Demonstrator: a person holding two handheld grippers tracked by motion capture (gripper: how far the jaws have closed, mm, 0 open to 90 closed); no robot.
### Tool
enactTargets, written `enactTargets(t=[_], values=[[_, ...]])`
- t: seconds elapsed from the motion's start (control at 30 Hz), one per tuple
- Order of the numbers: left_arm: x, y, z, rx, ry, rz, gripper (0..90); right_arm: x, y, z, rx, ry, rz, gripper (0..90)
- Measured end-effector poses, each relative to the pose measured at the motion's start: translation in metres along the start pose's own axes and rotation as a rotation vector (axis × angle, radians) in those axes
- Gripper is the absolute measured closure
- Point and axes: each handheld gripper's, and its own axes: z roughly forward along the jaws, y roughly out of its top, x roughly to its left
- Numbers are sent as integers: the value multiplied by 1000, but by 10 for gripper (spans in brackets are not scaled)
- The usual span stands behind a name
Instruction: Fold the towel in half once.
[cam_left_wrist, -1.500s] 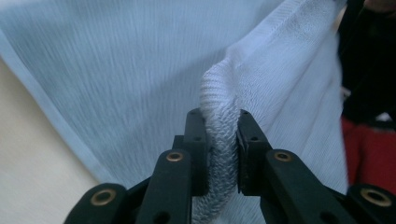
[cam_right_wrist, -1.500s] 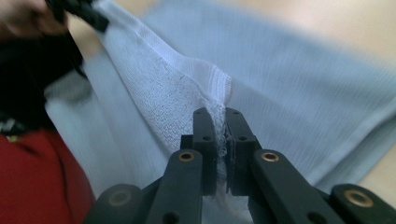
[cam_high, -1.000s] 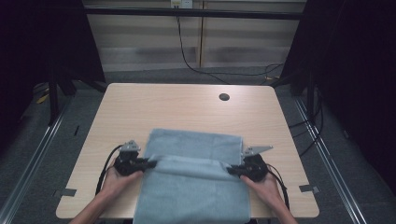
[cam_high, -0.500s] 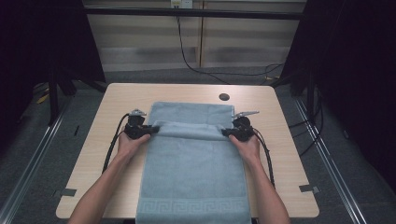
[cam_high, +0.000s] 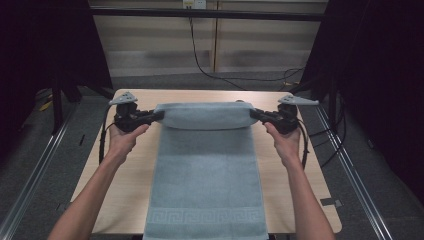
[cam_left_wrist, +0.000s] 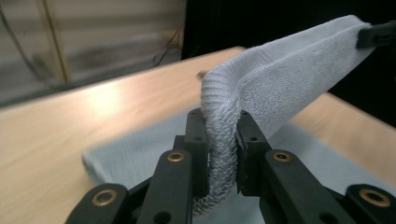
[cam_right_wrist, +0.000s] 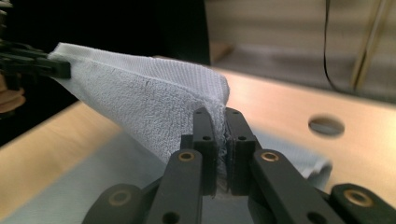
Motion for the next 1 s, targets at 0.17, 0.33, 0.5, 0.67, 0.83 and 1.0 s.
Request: enactTargets(t=[0.17, 0.33, 0.5, 0.67, 0.83, 1.0], values=[[-49, -6, -43, 7, -65, 83, 778, 35, 4, -52, -22, 35, -81, 854], [-77, -57, -66, 73, -120, 84, 771, 71, -42, -94, 27, 98, -117, 852], [-91, -118, -63, 179, -163, 37, 766, 90, -110, -104, 142, 118, -76, 846], [-105, -159, -72, 245, -218, 3, 693, 101, -155, -117, 244, 159, -34, 769], [-108, -169, -99, 217, -262, -15, 574, 107, -170, -144, 254, 198, -11, 670], [-82, -150, -91, 155, -205, -21, 506, 94, -155, -133, 219, 159, -27, 606]])
